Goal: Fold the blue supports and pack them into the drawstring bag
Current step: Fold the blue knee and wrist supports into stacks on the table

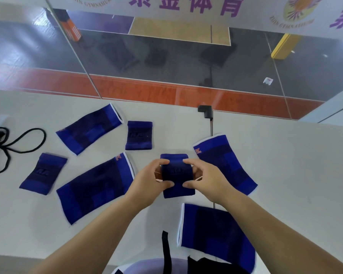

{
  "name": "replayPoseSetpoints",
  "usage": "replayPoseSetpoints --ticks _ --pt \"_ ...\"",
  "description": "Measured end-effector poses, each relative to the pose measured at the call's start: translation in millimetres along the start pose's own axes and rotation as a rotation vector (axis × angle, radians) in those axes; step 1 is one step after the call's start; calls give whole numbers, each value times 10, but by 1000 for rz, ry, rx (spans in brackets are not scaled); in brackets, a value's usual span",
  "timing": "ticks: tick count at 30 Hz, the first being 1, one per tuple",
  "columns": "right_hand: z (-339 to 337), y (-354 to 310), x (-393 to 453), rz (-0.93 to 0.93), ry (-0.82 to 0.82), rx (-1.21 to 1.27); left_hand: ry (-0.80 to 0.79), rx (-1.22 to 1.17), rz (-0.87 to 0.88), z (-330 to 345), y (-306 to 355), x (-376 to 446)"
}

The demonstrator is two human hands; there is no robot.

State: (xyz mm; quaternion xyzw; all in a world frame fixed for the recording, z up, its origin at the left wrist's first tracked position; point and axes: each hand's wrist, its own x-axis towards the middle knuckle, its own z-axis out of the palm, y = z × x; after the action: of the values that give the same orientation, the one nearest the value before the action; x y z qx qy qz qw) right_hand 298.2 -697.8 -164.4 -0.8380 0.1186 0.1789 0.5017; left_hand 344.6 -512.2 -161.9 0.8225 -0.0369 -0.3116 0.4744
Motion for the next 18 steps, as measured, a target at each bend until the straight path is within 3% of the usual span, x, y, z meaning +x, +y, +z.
replayPoseSetpoints --ticks 6,9,13,18 --pt "9 -122 -20 -131 75 -270 108 258 122 -29 20 -39" --pt "9 -139 10 -157 77 -255 103 297 168 -94 -23 -20" --pt "20 -198 66 -24 -90 -114 9 323 132 -214 5 42" --pt "79 -179 272 108 -130 -17 -45 313 9 -314 -53 191"
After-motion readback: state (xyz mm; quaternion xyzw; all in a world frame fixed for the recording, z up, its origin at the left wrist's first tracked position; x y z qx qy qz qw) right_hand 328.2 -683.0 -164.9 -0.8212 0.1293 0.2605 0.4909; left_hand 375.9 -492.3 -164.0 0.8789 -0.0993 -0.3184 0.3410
